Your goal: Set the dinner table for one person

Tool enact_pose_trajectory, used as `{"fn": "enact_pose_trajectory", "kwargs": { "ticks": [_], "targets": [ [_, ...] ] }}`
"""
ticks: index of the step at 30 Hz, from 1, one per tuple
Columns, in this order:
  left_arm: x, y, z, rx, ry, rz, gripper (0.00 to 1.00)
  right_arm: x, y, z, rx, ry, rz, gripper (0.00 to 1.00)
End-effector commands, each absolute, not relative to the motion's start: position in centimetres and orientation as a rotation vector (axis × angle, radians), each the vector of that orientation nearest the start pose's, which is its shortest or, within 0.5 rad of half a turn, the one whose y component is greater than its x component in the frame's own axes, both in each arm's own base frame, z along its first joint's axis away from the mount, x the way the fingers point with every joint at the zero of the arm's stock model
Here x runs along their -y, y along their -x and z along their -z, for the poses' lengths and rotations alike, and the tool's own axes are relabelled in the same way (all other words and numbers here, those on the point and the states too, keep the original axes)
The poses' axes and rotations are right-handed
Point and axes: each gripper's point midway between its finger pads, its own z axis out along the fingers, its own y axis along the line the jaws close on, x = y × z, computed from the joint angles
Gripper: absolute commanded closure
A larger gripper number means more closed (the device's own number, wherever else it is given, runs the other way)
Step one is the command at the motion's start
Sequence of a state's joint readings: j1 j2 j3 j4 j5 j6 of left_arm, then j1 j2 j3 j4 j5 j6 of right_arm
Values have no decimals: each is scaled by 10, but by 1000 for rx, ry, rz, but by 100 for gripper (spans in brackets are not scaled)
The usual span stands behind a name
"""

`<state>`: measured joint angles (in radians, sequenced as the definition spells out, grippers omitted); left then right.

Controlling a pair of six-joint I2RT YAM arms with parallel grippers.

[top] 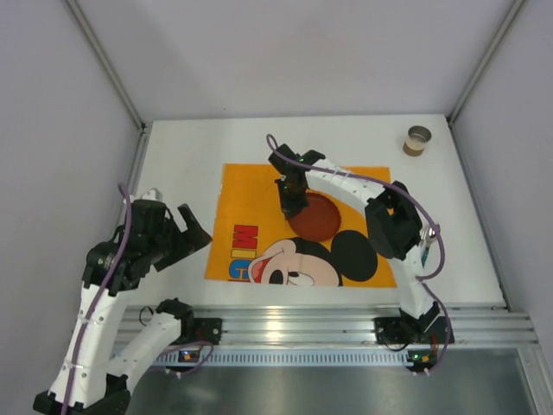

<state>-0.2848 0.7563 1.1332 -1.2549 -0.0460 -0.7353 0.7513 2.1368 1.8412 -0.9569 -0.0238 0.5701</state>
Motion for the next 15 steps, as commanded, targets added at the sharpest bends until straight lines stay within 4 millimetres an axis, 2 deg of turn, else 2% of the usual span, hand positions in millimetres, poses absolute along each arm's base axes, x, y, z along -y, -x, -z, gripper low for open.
{"fn": "enact_pose_trajectory", "kwargs": {
  "ticks": [1,2,4,5,6,9,10,11,12,13,14,15],
  "targets": [
    [59,-142,-236,-2401,610,377,2,-354,-312,-69,-2869,281,-450,100],
    [57,-141,-237,-2396,617,368,2,-363,-311,-65,-2868,295,-526,100],
    [54,-135,-237,-2398,629,358,2,-365,-301,-47,-2900,312,-573,100],
    [52,-134,-238,-2392,636,350,2,-371,-294,-45,-2915,329,-640,100],
    [51,-132,-238,-2391,641,345,2,-377,-296,-44,-2891,341,-678,100],
    [49,-130,-239,-2384,649,340,1,-380,-292,-46,-2872,370,-719,100],
    [49,-130,-239,-2382,649,341,2,-379,-292,-48,-2868,380,-716,92],
    [50,-130,-237,-2388,649,342,1,-377,-293,-49,-2861,387,-711,78],
    [51,-131,-235,-2394,648,344,2,-375,-292,-55,-2856,388,-705,57],
    [51,-132,-233,-2402,648,343,2,-373,-293,-59,-2846,399,-694,18],
    [52,-134,-233,-2399,641,347,2,-372,-295,-68,-2827,402,-687,0],
    [52,-136,-231,-2404,639,340,2,-370,-296,-74,-2820,404,-681,0]
  ]
}}
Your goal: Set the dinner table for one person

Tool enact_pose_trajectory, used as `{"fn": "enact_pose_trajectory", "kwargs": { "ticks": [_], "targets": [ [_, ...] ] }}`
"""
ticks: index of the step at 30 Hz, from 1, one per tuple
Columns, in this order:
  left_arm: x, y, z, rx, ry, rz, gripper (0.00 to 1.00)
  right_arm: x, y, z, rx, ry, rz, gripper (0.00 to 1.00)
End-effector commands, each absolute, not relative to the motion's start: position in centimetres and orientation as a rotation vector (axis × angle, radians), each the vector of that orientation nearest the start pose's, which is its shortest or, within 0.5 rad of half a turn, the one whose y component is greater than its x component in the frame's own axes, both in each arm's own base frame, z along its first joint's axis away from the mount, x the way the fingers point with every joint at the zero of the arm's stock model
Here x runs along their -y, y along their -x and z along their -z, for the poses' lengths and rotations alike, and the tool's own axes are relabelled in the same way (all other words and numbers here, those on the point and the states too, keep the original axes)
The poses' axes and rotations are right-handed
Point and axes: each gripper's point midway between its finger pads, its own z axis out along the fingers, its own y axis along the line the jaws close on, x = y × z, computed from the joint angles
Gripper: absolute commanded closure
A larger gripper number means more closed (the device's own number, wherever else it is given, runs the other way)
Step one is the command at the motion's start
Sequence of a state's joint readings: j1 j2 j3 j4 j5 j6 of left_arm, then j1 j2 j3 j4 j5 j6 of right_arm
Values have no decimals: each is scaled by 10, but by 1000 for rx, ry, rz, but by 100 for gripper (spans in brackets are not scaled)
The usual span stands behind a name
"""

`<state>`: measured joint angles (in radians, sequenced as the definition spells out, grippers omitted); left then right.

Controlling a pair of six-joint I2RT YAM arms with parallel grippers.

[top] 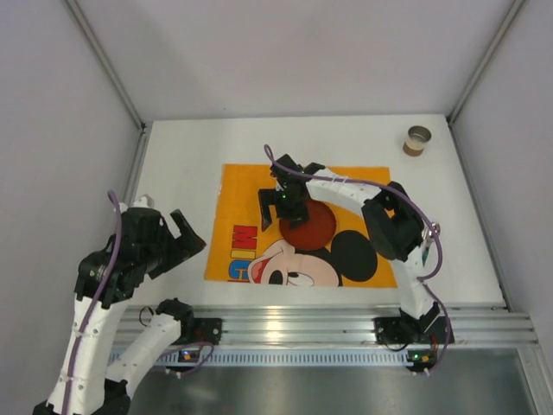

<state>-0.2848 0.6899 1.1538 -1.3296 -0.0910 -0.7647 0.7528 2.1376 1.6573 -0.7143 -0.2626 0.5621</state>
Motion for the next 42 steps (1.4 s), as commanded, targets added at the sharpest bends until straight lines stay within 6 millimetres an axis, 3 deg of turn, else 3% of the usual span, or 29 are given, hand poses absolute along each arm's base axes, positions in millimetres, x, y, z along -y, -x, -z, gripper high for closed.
{"fn": "enact_pose_trajectory", "kwargs": {
  "ticks": [1,2,4,8,9,11,12,13,14,15,16,17,18,19,20,21,22,24,25,29,30,33,34,35,36,38,40,41,42],
  "targets": [
    [51,-137,-230,-2404,637,331,2,-370,-298,-89,-2798,431,-675,0],
    [51,-139,-231,-2400,635,327,2,-367,-303,-101,-2770,437,-648,0],
    [49,-144,-230,-2400,631,299,2,-362,-320,-151,-2654,473,-625,0],
    [49,-158,-232,-2403,612,262,2,-320,-370,-237,-2434,353,-514,0],
    [50,-164,-231,-2416,610,249,1,-291,-387,-262,-2378,261,-502,0],
    [52,-173,-245,-2393,606,263,1,-255,-404,-281,-2334,127,-490,0],
    [56,-181,-250,-2395,603,273,2,-234,-411,-307,-2255,39,-510,0],
    [60,-192,-271,-2334,585,320,2,-185,-428,-292,-2269,-185,-498,0],
    [64,-198,-280,-2307,576,351,2,-163,-436,-292,-2230,-293,-564,0],
    [74,-205,-289,-2298,515,405,1,-158,-440,-329,-2075,-294,-799,0],
    [83,-221,-311,-2202,459,479,1,-102,-449,-282,-2076,-620,-877,0],
    [89,-226,-321,-2156,414,523,2,-77,-450,-275,-2015,-726,-964,0],
    [100,-222,-336,-2095,356,617,1,-79,-442,-272,-1996,-705,-1162,0],
    [106,-228,-339,-2043,334,662,1,-59,-445,-265,-1980,-709,-1169,0],
    [112,-236,-357,-1939,304,722,1,-54,-442,-260,-2045,-673,-1112,0],
    [114,-231,-367,-1871,307,774,1,-34,-443,-243,-2129,-724,-901,0],
    [116,-234,-344,-1895,332,783,1,-32,-435,-257,-2198,-629,-764,0],
    [124,-236,-341,-1853,313,845,1,-11,-433,-275,-2188,-651,-570,0],
    [126,-238,-324,-1892,327,847,1,-5,-430,-281,-2182,-652,-519,0],
    [111,-243,-275,-2055,445,702,1,51,-403,-303,-2135,-771,-112,0],
    [109,-246,-260,-2112,452,650,2,56,-400,-305,-2126,-778,-74,0],
    [104,-260,-258,-2156,420,559,3,71,-392,-312,-2048,-815,-6,0],
    [105,-264,-267,-2143,405,559,3,82,-385,-283,-2055,-935,-34,0],
    [106,-270,-271,-2132,383,554,3,73,-388,-275,-2056,-938,-196,0],
    [102,-279,-267,-2131,391,512,3,87,-390,-249,-2053,-1018,-276,0],
    [101,-292,-271,-2109,396,486,3,74,-404,-217,-2134,-1053,-430,0],
    [99,-304,-267,-2140,421,445,3,63,-419,-220,-2199,-956,-410,0],
    [101,-311,-257,-2180,424,426,4,70,-428,-207,-2233,-956,-318,0],
    [104,-315,-258,-2191,413,429,4,67,-439,-220,-2225,-903,-301,0]
  ]
}}
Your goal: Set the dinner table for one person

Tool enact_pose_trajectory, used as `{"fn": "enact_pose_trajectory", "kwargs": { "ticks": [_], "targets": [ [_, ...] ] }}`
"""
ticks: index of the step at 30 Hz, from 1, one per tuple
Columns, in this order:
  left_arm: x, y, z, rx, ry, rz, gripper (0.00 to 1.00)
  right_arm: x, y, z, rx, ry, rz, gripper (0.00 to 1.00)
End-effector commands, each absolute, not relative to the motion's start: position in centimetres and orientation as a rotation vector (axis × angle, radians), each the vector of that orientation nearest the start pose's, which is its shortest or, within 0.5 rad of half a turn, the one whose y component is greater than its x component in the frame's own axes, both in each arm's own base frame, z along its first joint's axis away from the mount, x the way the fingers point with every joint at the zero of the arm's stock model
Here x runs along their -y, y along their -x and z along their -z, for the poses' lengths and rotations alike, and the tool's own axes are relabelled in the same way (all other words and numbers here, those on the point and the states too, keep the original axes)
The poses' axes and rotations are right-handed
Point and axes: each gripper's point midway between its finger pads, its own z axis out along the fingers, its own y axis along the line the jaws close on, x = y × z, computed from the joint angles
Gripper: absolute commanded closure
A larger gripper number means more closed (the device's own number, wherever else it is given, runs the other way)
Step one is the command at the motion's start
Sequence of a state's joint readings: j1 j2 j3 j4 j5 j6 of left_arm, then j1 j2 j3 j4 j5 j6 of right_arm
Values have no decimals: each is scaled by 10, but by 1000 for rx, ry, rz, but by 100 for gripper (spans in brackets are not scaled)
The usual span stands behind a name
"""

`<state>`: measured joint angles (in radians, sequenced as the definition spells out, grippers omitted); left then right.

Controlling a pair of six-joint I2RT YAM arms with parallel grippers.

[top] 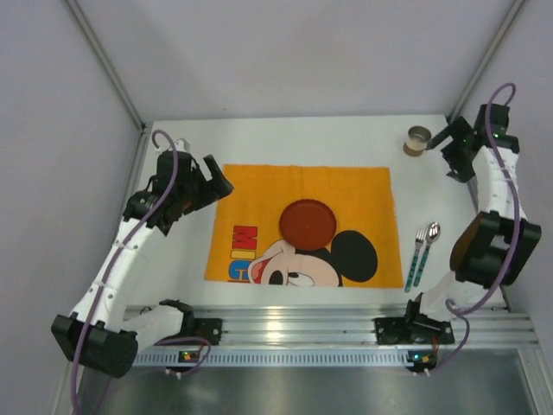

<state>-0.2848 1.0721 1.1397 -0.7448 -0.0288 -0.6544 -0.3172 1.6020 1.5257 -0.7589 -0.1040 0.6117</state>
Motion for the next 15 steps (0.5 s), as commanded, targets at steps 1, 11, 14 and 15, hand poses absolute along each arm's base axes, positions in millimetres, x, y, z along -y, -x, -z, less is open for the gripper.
{"fn": "enact_pose_trajectory", "kwargs": {
  "ticks": [1,11,14,15],
  "targets": [
    [105,-318,-255,-2214,405,416,5,68,-444,-218,-2233,-903,-297,0],
    [91,-322,-237,-2342,409,265,9,80,-533,-155,-2312,-950,-320,0],
    [89,-324,-233,-2358,423,264,9,87,-557,-156,-2260,-983,-313,0],
    [89,-326,-232,-2358,427,262,9,93,-566,-167,-2213,-995,-313,0]
  ]
}}
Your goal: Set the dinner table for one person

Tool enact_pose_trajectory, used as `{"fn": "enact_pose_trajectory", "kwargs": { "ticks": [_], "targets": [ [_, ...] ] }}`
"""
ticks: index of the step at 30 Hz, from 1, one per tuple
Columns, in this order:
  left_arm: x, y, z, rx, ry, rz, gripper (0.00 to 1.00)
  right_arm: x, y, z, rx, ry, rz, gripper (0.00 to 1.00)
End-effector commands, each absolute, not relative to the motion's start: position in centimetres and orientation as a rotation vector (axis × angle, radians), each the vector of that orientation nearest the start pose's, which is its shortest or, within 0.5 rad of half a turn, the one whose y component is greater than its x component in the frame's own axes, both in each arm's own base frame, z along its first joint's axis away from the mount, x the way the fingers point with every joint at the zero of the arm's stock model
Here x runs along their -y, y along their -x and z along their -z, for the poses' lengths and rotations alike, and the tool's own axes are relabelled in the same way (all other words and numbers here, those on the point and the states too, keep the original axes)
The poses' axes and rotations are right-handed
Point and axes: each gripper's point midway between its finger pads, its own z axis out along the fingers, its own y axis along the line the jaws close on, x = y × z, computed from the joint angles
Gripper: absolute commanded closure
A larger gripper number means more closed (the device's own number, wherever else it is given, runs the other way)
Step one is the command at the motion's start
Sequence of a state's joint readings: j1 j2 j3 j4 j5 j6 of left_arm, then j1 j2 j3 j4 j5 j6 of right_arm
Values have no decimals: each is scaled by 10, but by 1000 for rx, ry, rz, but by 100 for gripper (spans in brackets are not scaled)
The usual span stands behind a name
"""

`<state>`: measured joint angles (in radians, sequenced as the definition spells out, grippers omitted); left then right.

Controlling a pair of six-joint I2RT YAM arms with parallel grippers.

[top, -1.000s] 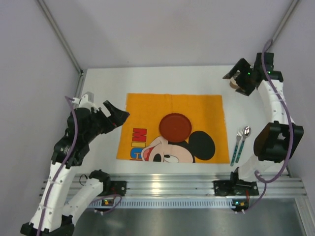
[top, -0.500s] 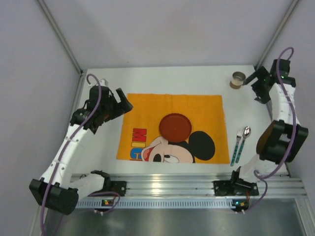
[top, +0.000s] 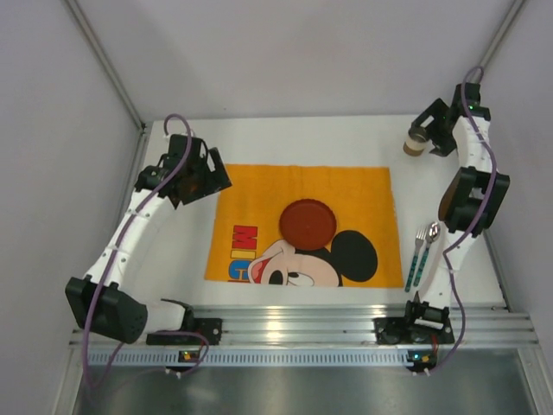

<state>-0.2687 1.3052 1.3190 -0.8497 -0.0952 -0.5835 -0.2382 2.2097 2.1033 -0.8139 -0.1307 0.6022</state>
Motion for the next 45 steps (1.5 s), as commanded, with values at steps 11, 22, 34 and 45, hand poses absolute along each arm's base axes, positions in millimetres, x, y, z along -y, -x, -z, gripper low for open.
{"fn": "enact_pose_trajectory", "kwargs": {
  "ticks": [11,22,34,45],
  "targets": [
    [90,-363,-217,-2387,453,252,10,117,-588,-134,-2165,-1161,-187,4],
    [95,-385,-207,-2430,456,265,11,118,-569,-61,-2321,-1202,-79,44],
    [106,-392,-206,-2459,428,320,13,123,-578,-91,-2260,-1157,-92,100],
    [115,-379,-209,-2454,388,403,14,43,-559,-187,-2266,-838,-211,100]
  ]
}}
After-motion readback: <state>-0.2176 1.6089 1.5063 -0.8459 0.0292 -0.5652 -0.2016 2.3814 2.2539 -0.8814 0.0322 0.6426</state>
